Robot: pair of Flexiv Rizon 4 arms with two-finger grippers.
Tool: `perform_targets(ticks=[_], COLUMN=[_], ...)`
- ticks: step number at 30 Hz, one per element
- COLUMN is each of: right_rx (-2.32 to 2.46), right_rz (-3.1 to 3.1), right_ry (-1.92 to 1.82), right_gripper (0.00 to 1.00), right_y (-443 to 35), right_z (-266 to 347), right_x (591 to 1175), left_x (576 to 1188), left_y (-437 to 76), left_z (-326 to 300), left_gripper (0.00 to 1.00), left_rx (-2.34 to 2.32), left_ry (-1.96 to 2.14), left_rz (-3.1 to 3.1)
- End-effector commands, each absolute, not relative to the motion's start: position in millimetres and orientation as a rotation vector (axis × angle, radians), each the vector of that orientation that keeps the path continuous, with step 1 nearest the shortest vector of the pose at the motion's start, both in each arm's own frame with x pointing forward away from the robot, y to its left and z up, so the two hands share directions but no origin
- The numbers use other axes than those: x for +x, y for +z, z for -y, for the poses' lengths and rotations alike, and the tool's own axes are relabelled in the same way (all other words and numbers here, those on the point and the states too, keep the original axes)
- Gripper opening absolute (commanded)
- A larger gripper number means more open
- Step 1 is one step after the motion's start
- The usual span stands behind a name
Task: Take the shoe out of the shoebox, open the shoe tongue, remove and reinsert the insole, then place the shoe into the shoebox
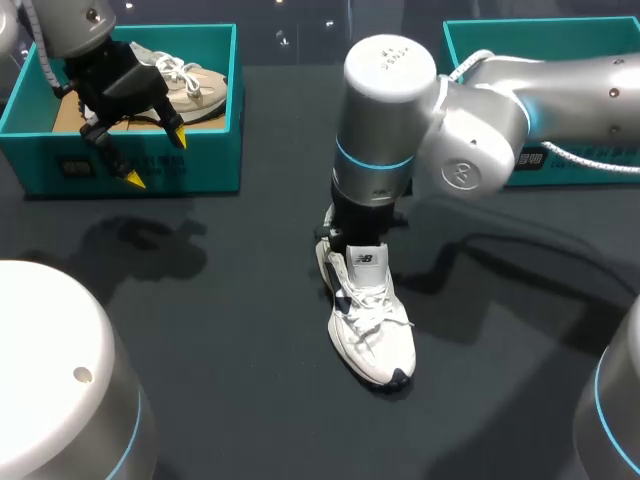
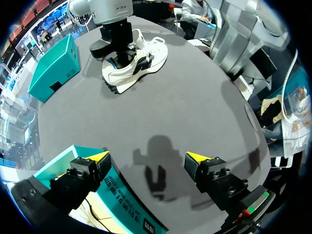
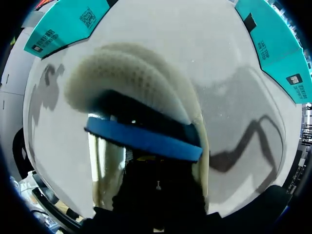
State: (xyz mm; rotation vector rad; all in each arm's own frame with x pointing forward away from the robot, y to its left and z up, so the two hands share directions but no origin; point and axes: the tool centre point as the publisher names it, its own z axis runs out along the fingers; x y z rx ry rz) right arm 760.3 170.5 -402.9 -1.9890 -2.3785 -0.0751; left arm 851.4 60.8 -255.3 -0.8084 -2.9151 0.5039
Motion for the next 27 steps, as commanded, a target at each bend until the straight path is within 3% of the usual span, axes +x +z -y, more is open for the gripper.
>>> perform_targets(ticks=[1, 7, 17, 27], right_rx=[-1.992, -2.025, -2.105, -2.17], right_rz=[2.351, 2.353, 2.527, 2.618], right_ry=[-0.026, 0.003, -0.169, -0.281], right_gripper=[0.0, 0.0, 0.0, 0.0], right_y=[-426, -408, -347, -315], right_z=[-171, -171, -169, -167], right_x=[744, 731, 756, 768], left_x=[851, 851, 851, 851], left_y=[-255, -255, -255, -255], left_z=[-61, -61, -61, -61], left_gripper=[1.0, 1.0, 1.0, 1.0], left_rx=[-0.809, -0.809, -0.809, -0.809], left_ry=[0.501, 0.501, 0.501, 0.501], left_rz=[2.915, 2.915, 2.915, 2.915])
